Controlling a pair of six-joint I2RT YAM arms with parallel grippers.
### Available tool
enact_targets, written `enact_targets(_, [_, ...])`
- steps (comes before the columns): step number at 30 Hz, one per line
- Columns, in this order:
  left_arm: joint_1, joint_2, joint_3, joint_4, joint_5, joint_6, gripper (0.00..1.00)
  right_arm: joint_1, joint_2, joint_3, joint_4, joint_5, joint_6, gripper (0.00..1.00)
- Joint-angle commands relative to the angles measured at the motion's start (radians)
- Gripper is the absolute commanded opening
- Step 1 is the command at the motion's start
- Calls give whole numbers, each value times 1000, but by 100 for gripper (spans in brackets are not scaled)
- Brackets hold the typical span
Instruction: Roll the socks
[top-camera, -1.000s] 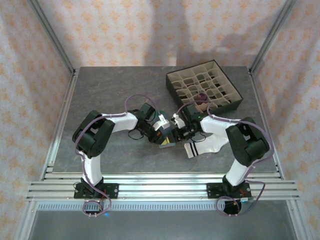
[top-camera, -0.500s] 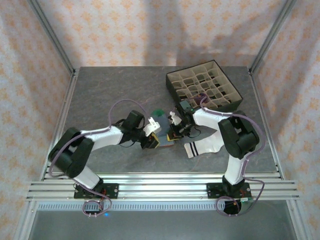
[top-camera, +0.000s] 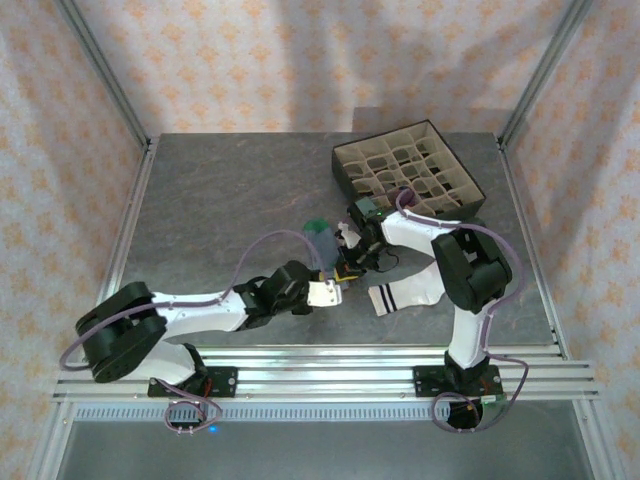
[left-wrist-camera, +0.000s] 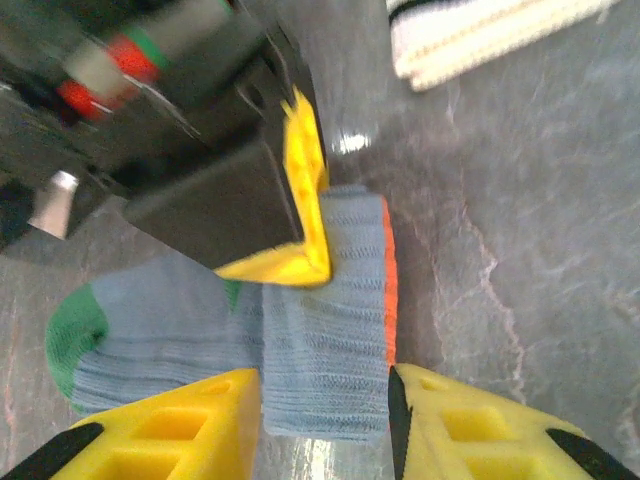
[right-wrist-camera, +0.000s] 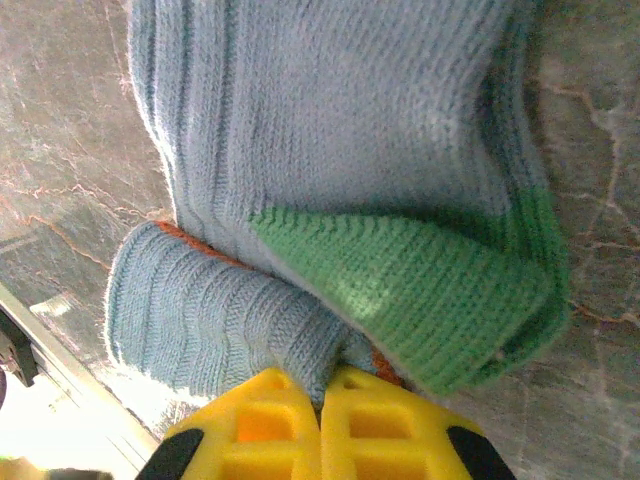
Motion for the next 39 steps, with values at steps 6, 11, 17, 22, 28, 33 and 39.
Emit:
enact_targets(6, [-22, 158, 56, 128, -120, 87, 43, -19, 64, -33, -61, 156, -1, 3])
enact_targets(11, [-33, 251, 96, 129, -148, 73, 43, -26, 65, -29, -67, 142, -4, 5])
enact_targets(17, [-32, 272, 130, 24, -127, 23, 0, -38, 16, -46, -43, 115, -13, 31])
enact_targets(22, [37, 234, 179, -163, 159, -96, 0, -93, -93, -117, 57, 7, 0, 45])
enact_targets(28, [149, 250, 257, -328, 491, -218, 0, -109, -174, -159, 117, -56, -31, 47])
enact_targets(33, [216, 310, 358, -502, 674, -231, 0, -110, -189, -188, 171, -123, -53, 47])
enact_targets(39, [277, 378, 433, -602, 820, -241, 0, -109, -220, -225, 247, -178, -61, 46])
